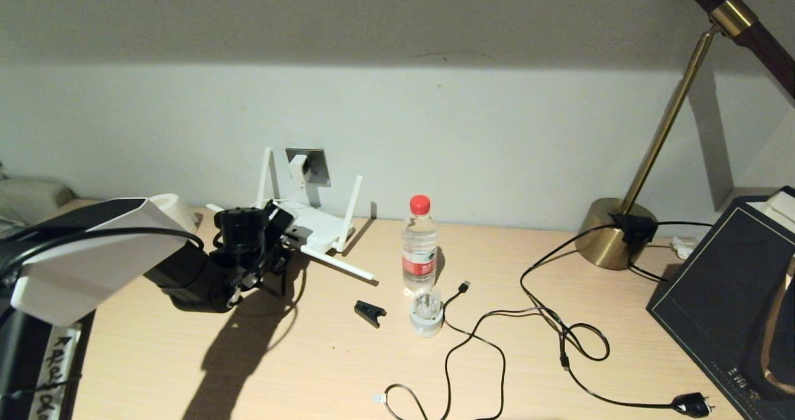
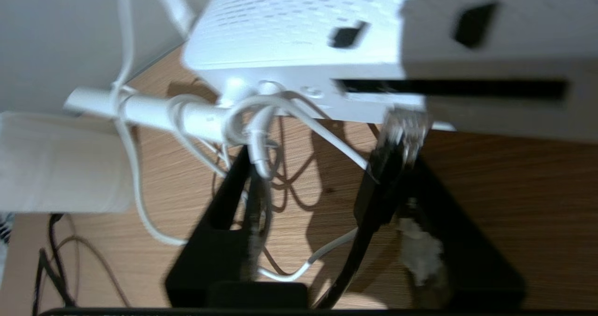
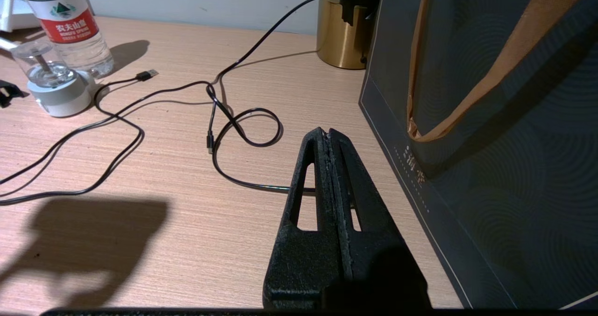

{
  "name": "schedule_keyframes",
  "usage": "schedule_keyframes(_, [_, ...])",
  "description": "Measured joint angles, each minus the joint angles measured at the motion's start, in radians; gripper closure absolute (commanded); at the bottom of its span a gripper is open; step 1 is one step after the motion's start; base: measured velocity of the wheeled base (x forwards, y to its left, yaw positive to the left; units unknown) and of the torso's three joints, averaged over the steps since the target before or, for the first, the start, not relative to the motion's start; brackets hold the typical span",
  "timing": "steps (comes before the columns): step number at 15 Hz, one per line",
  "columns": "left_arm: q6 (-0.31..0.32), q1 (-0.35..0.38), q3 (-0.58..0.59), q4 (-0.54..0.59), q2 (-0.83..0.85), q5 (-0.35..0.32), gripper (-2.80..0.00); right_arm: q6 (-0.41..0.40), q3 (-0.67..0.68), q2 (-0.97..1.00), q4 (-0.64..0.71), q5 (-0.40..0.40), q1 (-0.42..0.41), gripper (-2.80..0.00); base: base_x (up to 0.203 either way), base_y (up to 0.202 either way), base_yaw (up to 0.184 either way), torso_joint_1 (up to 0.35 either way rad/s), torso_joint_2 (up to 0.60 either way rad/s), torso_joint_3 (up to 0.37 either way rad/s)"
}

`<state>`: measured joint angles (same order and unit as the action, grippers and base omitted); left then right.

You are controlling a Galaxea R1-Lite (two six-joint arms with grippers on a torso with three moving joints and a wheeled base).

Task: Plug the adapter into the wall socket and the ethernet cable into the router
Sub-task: Hand it to the other hand

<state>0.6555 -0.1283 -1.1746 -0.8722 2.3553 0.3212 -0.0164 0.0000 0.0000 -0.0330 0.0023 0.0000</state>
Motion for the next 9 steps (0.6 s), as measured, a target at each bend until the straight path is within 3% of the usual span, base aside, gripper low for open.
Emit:
schedule_keyframes(6, [-0.003,-0.001,0.068,-0.007,-0.027,-0.051,-2.80,0.000,0.000,0.000,0.000,0.000,0.000,0.00,0.000,0.000,0.000,0.000,0.00,0.000])
schedule_keyframes(9, [-0.018,-0.002,0.108,-0.004,-0.047,-0.140,-2.80,0.000,0.000,0.000,0.000,0.000,0.000,0.00,0.000,0.000,0.000,0.000,0.00,0.000])
